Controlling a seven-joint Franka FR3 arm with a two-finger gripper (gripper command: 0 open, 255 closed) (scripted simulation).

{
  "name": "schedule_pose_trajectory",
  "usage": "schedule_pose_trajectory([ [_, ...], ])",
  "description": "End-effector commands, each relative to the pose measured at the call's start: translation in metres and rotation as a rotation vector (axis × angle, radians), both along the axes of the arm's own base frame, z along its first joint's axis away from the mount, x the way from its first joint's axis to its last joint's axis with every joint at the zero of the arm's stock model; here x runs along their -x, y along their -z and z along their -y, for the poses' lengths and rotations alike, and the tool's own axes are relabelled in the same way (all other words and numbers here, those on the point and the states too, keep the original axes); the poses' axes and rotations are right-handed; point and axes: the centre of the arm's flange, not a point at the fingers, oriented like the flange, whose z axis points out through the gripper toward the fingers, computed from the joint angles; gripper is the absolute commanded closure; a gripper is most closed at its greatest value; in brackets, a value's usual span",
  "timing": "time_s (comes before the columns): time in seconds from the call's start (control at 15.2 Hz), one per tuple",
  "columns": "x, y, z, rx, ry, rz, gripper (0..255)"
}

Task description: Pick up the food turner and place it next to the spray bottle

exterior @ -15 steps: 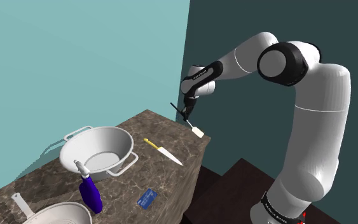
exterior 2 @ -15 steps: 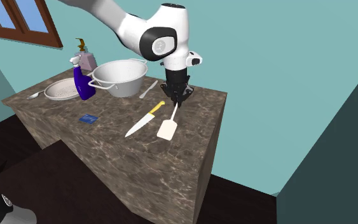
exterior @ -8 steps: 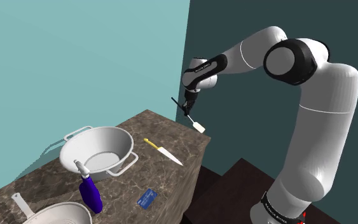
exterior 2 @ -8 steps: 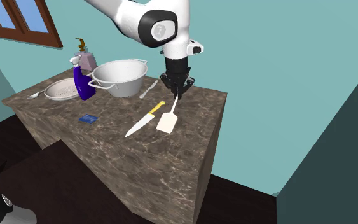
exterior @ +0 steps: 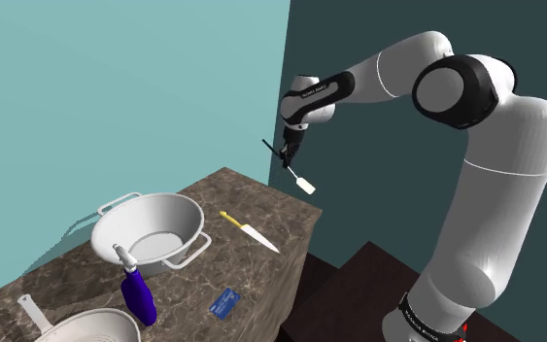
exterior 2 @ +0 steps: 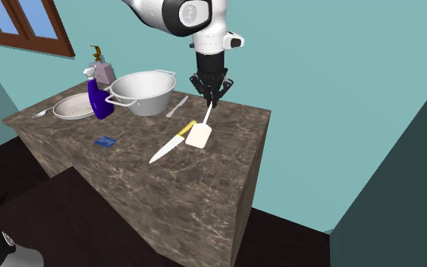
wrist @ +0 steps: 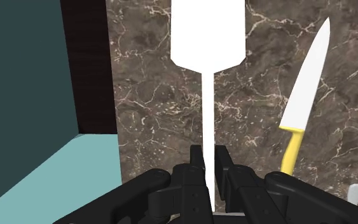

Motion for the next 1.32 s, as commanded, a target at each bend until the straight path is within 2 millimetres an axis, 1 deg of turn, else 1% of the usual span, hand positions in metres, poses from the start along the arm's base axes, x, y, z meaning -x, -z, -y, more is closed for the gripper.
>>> schedule_pose_trajectory([
  [0.0,0.001,-0.011,0.000,0.000,0.000,0.000,255],
  [0.92,0.001,-0.084,0.000,0.000,0.000,0.000,255],
  [1.25,0.024,-0.084,-0.062,0.000,0.000,0.000,255],
])
